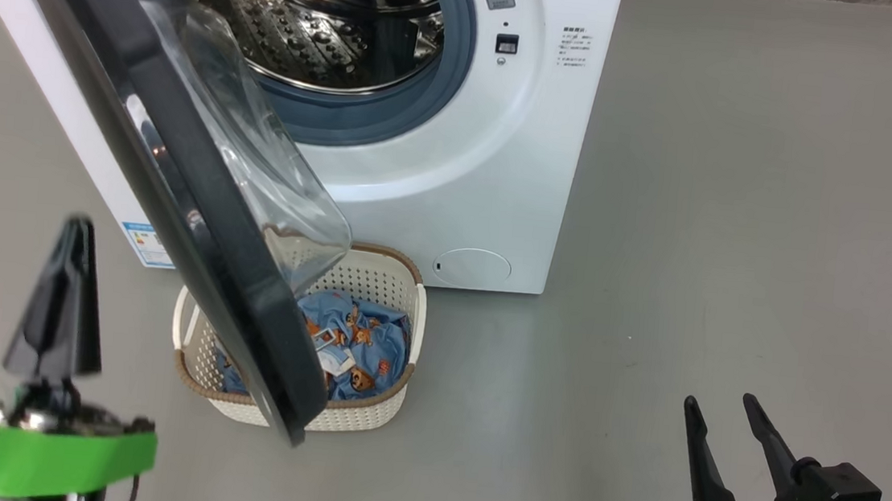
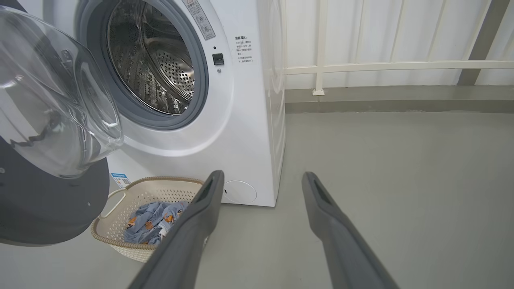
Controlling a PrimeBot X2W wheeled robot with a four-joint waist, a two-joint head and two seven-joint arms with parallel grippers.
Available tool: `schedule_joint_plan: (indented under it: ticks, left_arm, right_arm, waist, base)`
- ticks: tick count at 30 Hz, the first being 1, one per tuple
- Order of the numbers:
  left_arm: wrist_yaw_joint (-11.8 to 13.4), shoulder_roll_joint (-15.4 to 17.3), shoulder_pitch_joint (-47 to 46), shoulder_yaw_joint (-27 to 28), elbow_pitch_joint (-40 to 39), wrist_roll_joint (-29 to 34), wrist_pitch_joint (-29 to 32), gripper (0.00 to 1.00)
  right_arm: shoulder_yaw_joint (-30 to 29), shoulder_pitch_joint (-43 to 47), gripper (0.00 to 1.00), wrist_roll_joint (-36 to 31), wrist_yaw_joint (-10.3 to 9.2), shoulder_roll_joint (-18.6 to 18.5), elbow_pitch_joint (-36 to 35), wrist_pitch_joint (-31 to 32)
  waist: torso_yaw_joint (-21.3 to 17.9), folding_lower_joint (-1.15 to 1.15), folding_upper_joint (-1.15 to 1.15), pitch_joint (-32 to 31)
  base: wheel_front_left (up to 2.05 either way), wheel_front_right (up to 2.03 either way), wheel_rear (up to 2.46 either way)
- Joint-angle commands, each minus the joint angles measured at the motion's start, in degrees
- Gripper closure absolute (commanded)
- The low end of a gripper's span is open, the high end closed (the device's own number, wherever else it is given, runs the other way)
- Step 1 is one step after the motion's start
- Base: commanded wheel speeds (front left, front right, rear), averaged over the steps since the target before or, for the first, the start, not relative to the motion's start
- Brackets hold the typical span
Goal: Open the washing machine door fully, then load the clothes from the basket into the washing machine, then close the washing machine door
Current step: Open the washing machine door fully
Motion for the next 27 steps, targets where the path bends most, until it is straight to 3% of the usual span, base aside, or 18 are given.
schedule_joint_plan:
  ticks: [1, 6, 14, 22, 27]
  left_arm:
    - [-0.1, 1.8, -3.6, 1.3, -3.6, 0.8, -0.3, 1.00]
    - [-0.1, 3.6, -7.4, -2.6, -9.4, 2.3, -0.3, 1.00]
    - [-0.1, 4.5, -10.2, -14.8, -13.1, 2.7, -0.3, 1.00]
    - [-0.1, 3.8, -8.6, -26.4, -9.1, 1.9, -0.3, 1.00]
    - [-0.1, 3.0, -7.2, -30.9, -5.3, 1.1, -0.3, 1.00]
  right_arm:
    - [1.3, -1.3, 0.00, 1.0, 0.35, -0.1, -1.1, -0.7]
    - [1.5, -1.4, 0.00, 1.3, 0.35, -0.1, -0.4, -0.7]
    - [1.8, -1.3, 0.00, 1.6, 0.35, -0.1, 0.0, -0.7]
    - [2.9, -1.3, 0.00, 2.0, 0.35, -0.1, 0.4, -0.7]
    - [3.7, -1.3, 0.00, 2.5, 0.35, -0.5, 0.8, -0.7]
  waist:
    - [0.0, 0.00, 0.00, -0.1]
    - [-0.1, 0.00, 0.00, -0.1]
    - [-0.5, 0.00, 0.00, 0.0]
    - [-0.6, 0.00, 0.00, 0.2]
    - [-0.5, 0.00, 0.00, 0.4]
  base:
    - [0.00, 0.00, 0.00]
    - [0.00, 0.00, 0.00]
    - [0.00, 0.00, 0.00]
    - [0.00, 0.00, 0.00]
    - [0.00, 0.00, 0.00]
